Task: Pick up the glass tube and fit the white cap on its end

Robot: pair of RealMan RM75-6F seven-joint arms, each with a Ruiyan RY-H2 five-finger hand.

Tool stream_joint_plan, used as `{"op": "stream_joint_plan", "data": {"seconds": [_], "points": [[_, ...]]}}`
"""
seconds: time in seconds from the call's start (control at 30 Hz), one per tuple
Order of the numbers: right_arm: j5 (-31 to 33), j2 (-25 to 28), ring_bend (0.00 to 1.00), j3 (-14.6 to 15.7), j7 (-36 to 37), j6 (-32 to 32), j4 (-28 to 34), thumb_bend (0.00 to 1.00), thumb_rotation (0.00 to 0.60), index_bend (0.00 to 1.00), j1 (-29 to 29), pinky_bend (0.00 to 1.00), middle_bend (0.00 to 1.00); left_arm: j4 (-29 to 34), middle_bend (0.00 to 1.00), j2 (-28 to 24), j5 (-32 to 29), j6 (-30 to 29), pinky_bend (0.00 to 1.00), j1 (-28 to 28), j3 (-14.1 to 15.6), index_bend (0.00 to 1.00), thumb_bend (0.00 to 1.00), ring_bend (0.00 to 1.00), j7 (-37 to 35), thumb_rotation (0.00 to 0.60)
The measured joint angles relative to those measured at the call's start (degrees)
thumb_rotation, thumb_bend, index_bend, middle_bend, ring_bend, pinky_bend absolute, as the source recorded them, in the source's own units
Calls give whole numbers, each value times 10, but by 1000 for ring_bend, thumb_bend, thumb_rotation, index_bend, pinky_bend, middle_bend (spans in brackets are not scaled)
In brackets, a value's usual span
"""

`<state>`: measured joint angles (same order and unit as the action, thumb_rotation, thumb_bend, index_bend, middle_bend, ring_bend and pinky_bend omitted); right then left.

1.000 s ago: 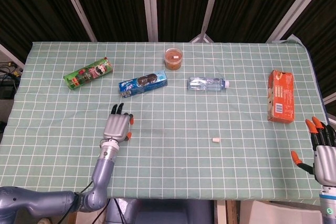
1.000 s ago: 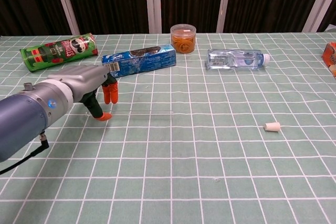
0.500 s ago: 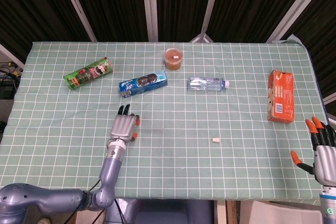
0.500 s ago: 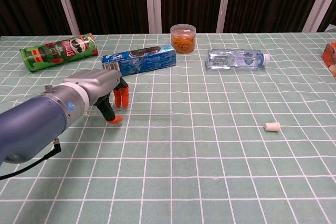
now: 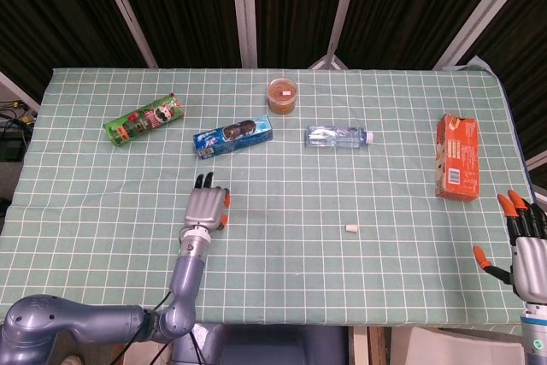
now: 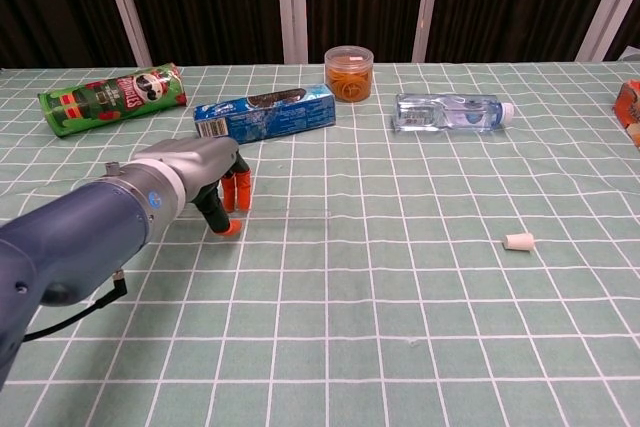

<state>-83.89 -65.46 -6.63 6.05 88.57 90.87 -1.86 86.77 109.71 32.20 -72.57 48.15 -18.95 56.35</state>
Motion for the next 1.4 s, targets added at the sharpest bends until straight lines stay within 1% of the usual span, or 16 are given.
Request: {"op": "stream_joint_plan", "data": {"seconds": [0.13, 0.27, 0.43, 0.63, 0.73, 0.93, 1.17, 1.27, 1.4], "points": [[-1, 0, 0, 0, 0, 1, 0, 321, 600, 0, 0, 0, 0, -2, 434, -2, -1, -2, 0, 2, 2, 512, 528, 52, -2, 600], [-2, -1, 0, 0, -1, 3, 0, 320, 600, 0, 0, 0, 0, -3, 443, -4, -4, -4, 0, 3, 5, 514, 531, 53, -1, 600], [-4, -2, 0, 0, -1, 4, 0, 321, 600, 0, 1, 0, 0, -1, 478, -6, -1, -5, 0, 3, 6, 530, 547, 73, -8, 600], [-4, -2, 0, 1, -2, 5, -1, 320, 600, 0, 1, 0, 0, 2, 512, -9, 29, -7, 0, 0, 5, 551, 604, 96, -41, 600], [-7, -3, 0, 0, -4, 8, -3, 320, 600, 0, 1, 0, 0, 2, 519, -12, 57, -6, 0, -2, 5, 560, 621, 97, -68, 600], [-10, -6, 0, 2, -12, 10, -7, 320, 600, 0, 1, 0, 0, -9, 530, -25, 148, 8, 0, -9, 16, 565, 628, 105, -152, 600], [-8, -5, 0, 4, -21, 1, -2, 320, 600, 0, -1, 0, 0, -24, 535, -57, 260, 31, 0, -23, 40, 565, 629, 105, -271, 600], [-5, -3, 0, 5, -24, -10, 4, 320, 600, 0, -5, 0, 0, -26, 537, -76, 289, 34, 0, -33, 44, 565, 628, 105, -321, 600], [1, 0, 0, 5, -29, -26, 12, 320, 600, 0, -11, 0, 0, -24, 541, -104, 311, 37, 0, -47, 42, 565, 632, 105, -380, 600]]}}
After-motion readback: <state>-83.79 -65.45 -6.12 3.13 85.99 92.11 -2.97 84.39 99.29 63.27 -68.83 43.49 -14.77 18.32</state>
